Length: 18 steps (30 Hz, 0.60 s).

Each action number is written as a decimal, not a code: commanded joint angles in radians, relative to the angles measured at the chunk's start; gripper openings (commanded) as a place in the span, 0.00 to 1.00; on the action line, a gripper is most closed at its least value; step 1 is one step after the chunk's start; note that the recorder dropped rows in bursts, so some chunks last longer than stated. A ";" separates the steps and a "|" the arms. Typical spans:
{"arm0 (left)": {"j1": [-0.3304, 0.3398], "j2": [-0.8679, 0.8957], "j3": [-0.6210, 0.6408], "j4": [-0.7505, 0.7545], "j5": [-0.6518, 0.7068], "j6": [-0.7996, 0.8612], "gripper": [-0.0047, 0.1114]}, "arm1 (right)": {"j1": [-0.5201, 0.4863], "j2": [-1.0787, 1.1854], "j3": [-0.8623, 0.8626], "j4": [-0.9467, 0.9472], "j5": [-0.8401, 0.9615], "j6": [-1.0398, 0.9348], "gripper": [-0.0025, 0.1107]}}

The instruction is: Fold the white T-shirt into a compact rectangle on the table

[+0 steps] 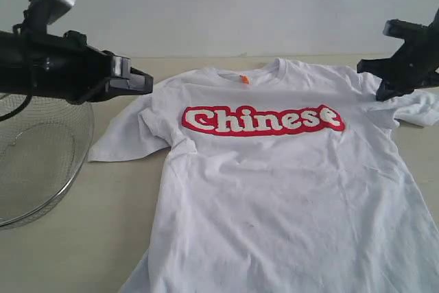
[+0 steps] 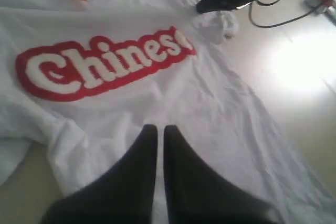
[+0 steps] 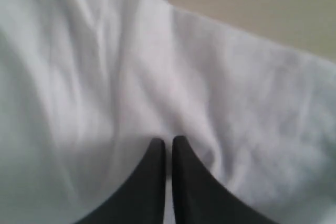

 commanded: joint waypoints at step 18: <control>-0.025 0.497 -0.483 1.014 0.061 -0.804 0.08 | 0.291 -0.205 0.186 0.281 -0.022 -0.160 0.02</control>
